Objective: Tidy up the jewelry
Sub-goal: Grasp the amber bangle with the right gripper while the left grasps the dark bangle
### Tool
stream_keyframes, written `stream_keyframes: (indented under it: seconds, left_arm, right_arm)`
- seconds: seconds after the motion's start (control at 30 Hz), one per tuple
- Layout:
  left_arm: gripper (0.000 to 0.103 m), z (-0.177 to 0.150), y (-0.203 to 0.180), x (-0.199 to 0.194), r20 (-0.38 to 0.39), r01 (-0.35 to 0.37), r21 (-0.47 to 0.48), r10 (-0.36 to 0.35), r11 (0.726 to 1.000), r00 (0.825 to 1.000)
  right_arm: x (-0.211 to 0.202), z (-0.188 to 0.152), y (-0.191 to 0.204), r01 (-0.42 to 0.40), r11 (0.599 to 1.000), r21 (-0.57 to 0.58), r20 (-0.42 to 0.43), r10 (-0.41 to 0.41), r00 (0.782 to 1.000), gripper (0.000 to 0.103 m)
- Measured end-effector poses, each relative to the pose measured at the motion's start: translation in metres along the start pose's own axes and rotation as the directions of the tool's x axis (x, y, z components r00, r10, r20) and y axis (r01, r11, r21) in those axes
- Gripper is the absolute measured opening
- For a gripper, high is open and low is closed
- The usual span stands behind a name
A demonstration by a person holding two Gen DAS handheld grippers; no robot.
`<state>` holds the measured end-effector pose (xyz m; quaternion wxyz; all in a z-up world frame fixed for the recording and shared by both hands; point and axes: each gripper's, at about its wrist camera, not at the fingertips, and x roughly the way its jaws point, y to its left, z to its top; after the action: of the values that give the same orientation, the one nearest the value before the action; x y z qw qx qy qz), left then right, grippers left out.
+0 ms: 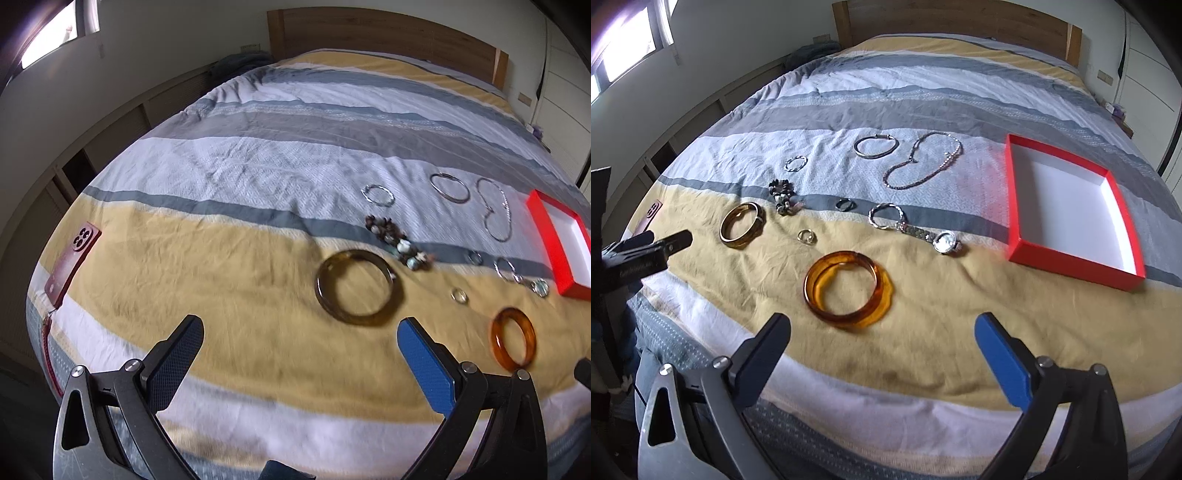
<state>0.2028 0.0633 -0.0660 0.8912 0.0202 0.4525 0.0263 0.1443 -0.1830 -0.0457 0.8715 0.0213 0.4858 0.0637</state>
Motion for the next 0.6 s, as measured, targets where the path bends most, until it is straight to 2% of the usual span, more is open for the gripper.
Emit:
stream_keyframes:
  seconds: [0.07,0.2,0.33,0.4,0.6]
  left_arm:
    - [0.103,0.008,-0.003,0.013,-0.004,-0.002,0.007,0.002,1.0,1.0]
    - [0.102,0.019,-0.008,0.046,-0.034,-0.008,0.002,0.008,1.0,0.999]
    - [0.095,0.021,-0.007,0.075,-0.073,-0.021,-0.005,0.02,1.0,0.997]
    - [0.087,0.02,-0.005,0.088,-0.1,-0.015,-0.016,0.013,1.0,0.995]
    - [0.086,0.013,0.0,0.114,-0.149,0.012,-0.045,-0.019,0.999,0.989]
  right_arm:
    - [0.008,0.005,-0.002,-0.009,1.0,0.004,-0.006,0.009,1.0,0.097]
    - [0.028,0.014,-0.007,-0.028,0.999,0.019,-0.034,0.028,0.999,0.073]
    - [0.048,0.018,-0.012,-0.056,0.998,0.037,-0.066,0.059,0.996,0.064]
    - [0.058,0.02,-0.011,-0.074,0.997,0.034,-0.08,0.076,0.994,0.057]
    - [0.083,0.02,-0.004,-0.11,0.994,0.012,-0.127,0.111,0.986,0.039]
